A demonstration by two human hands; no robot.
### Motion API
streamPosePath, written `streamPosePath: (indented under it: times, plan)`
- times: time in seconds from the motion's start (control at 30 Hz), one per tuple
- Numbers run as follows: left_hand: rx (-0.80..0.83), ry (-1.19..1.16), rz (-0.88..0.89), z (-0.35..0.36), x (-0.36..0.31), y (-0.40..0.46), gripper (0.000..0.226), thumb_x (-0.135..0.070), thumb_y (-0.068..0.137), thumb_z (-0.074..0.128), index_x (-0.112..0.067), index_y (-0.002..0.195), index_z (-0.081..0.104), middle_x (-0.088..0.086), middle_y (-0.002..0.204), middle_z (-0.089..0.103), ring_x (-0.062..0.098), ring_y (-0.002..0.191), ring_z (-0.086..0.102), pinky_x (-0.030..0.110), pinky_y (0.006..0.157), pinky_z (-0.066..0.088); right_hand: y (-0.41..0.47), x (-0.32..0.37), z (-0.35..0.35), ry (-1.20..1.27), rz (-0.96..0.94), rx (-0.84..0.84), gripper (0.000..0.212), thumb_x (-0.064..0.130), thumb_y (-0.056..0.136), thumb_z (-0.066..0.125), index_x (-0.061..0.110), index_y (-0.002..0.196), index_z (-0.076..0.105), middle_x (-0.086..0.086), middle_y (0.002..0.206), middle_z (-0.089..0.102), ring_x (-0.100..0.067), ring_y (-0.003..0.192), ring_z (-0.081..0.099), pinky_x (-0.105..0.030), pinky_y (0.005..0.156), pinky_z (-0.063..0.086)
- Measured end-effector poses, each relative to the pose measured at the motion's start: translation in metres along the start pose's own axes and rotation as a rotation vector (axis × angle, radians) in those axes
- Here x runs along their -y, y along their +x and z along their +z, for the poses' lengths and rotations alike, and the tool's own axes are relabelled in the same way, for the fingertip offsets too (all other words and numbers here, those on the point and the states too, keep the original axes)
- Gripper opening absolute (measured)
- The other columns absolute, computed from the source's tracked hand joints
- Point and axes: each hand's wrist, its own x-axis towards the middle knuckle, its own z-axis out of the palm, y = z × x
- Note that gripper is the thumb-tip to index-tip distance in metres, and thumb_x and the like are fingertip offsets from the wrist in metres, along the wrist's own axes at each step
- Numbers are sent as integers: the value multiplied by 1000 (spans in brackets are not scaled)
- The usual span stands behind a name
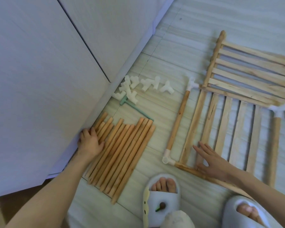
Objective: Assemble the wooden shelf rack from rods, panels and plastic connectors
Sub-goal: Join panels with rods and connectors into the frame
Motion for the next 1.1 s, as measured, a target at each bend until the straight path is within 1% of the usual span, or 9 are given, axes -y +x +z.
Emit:
streamPosePath:
  times: [0.2,0.27,0.43,0.57,0.73,0.8,0.87,0.97,1.1]
  plan:
    - [73,-142,-30,2,-6,9,93,-31,84,66,-1,147,5,23,148,15,37,138,15,48,109,28,0,-2,-2,19,-12,6,71,35,99,40,21,148,-9,0,156,-16,-14,144,-14,-26,115,-2]
    - [110,-151,-74,-1,-10,14,95,-33,81,70,-2,146,8,22,147,15,37,137,14,48,108,29,1,-2,-1,24,-13,5,71,34,99,40,21,148,-9,1,156,-16,-14,144,-14,-25,114,-3]
    - [76,-168,-81,-1,-18,22,74,-22,78,73,4,132,30,26,138,33,40,129,32,47,102,36,0,-2,0,4,-14,2,70,36,99,40,22,149,-7,1,157,-16,-14,144,-13,-25,114,-3]
    - [48,-162,-82,-2,-21,23,60,-14,80,70,7,124,35,29,126,48,43,114,50,45,87,45,-1,-3,-2,5,-3,30,69,34,99,40,23,149,-6,2,157,-15,-14,144,-13,-25,114,-3]
    - [-35,-72,-14,-8,-29,14,45,-12,85,63,4,117,37,27,121,51,44,107,54,45,80,46,-1,1,-6,6,8,36,65,33,100,39,21,150,-1,0,157,-13,-14,145,-11,-26,115,-1]
    - [-92,-50,35,-14,-37,7,40,-14,86,63,2,113,40,26,118,53,41,105,56,43,78,46,-4,5,-10,48,19,38,64,34,100,38,21,150,1,1,158,-10,-15,145,-4,-25,115,4]
    - [-162,-42,84,-22,-47,-1,34,-15,86,62,-1,109,42,23,111,56,39,100,57,42,74,45,-9,11,-17,108,41,36,62,35,100,38,23,151,5,1,159,-2,-17,144,13,-24,112,14]
    - [-229,-140,231,-39,-70,-21,26,-15,86,60,-7,103,42,15,93,56,36,90,59,38,64,39,-20,24,-32,178,48,-19,52,36,100,37,20,148,23,-1,155,23,-17,137,32,-25,108,24]
    - [-106,-403,494,-69,-119,-61,28,-16,85,61,-12,105,42,5,92,58,27,87,59,34,66,44,-46,49,-58,491,9,-199,40,33,100,38,18,136,47,1,130,55,-14,113,55,-27,94,43]
